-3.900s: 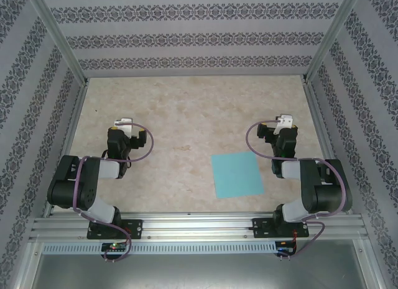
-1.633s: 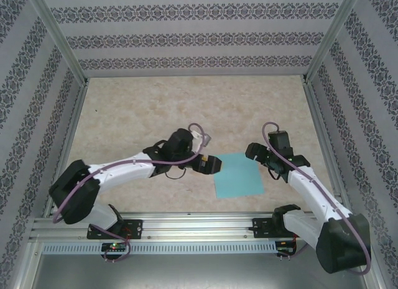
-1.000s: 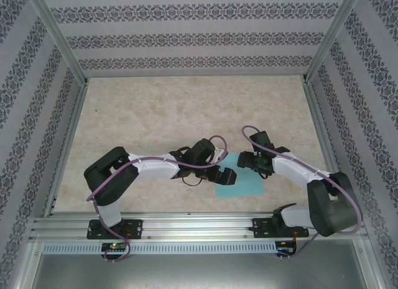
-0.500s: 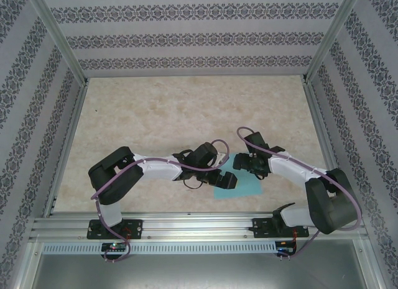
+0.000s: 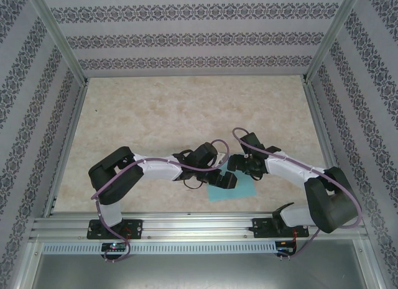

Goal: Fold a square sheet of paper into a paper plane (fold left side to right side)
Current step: Pick up the square sheet of paper from the bottom-center of the table.

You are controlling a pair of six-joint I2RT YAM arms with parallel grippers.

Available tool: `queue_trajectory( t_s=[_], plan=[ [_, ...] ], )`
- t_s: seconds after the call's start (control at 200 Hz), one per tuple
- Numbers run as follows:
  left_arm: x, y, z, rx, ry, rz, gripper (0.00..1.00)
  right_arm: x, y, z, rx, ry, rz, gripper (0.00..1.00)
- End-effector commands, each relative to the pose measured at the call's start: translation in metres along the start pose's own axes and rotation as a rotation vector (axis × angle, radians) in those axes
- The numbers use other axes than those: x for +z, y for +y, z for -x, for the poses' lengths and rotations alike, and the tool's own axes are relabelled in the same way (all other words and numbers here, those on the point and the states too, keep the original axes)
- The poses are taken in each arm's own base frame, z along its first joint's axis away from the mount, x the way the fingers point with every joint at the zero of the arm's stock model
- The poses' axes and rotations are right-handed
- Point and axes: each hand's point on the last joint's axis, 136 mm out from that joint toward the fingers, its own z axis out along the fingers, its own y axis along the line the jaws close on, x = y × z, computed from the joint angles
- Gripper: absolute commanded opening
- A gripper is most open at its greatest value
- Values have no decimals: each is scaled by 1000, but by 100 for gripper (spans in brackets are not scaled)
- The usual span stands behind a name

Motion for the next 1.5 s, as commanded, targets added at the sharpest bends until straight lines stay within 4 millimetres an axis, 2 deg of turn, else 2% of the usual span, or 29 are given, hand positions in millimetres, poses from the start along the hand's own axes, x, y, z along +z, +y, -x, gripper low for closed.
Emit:
queue_trajectory(
  t_s=[0.0,0.135,0.4,0.59,0.814,0.954,1.229,1.344,1.404,1.494],
  plan=[
    [6,15,-12,-14,30,59,100,2,10,-7,15,52,38,86],
    [8,18,-14,-17,37,67,100,2,21,-8,13,65,96,82],
    [8,18,-12,-14,35,71,100,-3,44,-6,41,81,262,81],
    [7,15,-10,-7,23,64,100,-5,46,-6,65,102,332,79],
    [8,16,-10,-10,22,64,100,-11,48,-6,49,106,408,85],
    [8,16,-10,-8,19,62,100,-9,47,-7,35,121,399,88],
    [8,16,-10,-9,18,60,100,-5,52,-11,1,146,373,86],
    [6,14,-8,-5,5,54,99,-3,50,-13,-2,160,358,79],
    [5,13,-7,-2,0,54,100,-2,51,-14,-1,163,362,70],
    [4,11,-6,1,-7,53,99,-1,51,-14,0,165,366,62]
  ],
)
